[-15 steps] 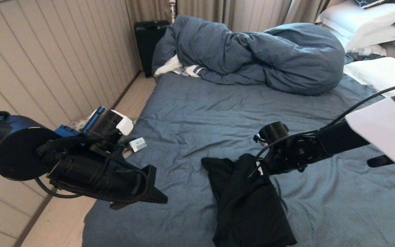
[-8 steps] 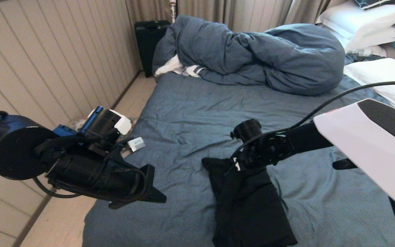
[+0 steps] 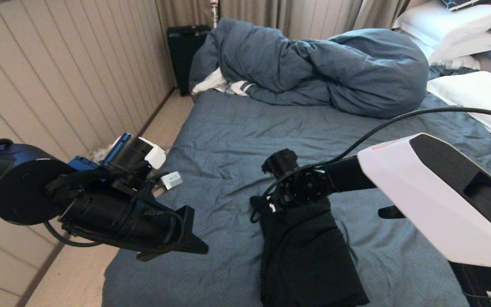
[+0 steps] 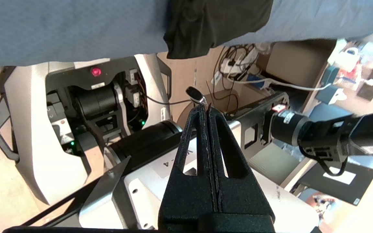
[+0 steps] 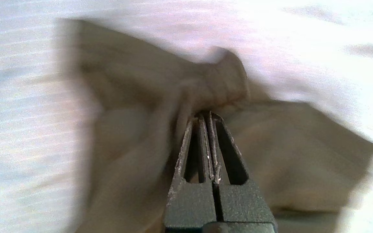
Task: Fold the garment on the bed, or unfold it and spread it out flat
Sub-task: Fold the black T-shirt, then unford the black T-shirt
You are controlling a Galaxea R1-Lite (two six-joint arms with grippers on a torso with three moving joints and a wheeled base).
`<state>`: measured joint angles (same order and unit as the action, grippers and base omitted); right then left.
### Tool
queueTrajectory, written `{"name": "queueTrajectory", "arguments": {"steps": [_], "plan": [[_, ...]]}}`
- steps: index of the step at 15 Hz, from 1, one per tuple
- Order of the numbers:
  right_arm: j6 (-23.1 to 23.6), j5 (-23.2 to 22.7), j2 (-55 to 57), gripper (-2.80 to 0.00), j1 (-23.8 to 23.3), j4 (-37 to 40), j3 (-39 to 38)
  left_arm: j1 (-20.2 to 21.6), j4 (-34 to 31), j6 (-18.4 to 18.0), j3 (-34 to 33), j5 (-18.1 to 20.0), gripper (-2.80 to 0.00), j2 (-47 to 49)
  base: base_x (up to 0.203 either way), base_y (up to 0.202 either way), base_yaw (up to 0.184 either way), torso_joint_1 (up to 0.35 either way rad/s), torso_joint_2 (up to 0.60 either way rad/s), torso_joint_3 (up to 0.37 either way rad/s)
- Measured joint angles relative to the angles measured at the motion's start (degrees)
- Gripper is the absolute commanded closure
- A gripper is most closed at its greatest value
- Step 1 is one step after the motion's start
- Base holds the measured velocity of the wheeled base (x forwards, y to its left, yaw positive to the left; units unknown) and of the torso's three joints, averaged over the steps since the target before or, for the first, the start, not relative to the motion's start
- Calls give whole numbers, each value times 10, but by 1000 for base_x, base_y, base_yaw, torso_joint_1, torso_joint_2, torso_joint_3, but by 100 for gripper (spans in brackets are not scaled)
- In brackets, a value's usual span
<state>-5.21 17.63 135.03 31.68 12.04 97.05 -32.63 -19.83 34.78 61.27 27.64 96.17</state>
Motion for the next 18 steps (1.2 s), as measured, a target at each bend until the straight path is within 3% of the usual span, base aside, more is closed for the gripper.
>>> {"name": "queueTrajectory", "arguments": {"steps": [3, 6, 10, 15, 18], "plan": [[0, 3, 21, 0, 11, 19, 37, 0, 0, 0, 0, 0, 0, 0, 0, 0, 0, 0, 0, 0], [1, 8, 49, 0, 31, 47, 127, 1, 0, 0, 0, 0, 0, 2, 0, 0, 0, 0, 0, 0], [-3, 14, 51, 0, 34, 52, 142, 1, 0, -2, 0, -1, 0, 2, 0, 0, 0, 0, 0, 0], [-14, 25, -79, 0, 22, 51, 54, 1, 0, -8, -3, -19, 0, -27, 0, 0, 0, 0, 0, 0], [-20, 28, -214, 0, 11, 50, -51, 8, -1, -37, -14, -98, 0, -90, 0, 0, 0, 0, 0, 0]]}}
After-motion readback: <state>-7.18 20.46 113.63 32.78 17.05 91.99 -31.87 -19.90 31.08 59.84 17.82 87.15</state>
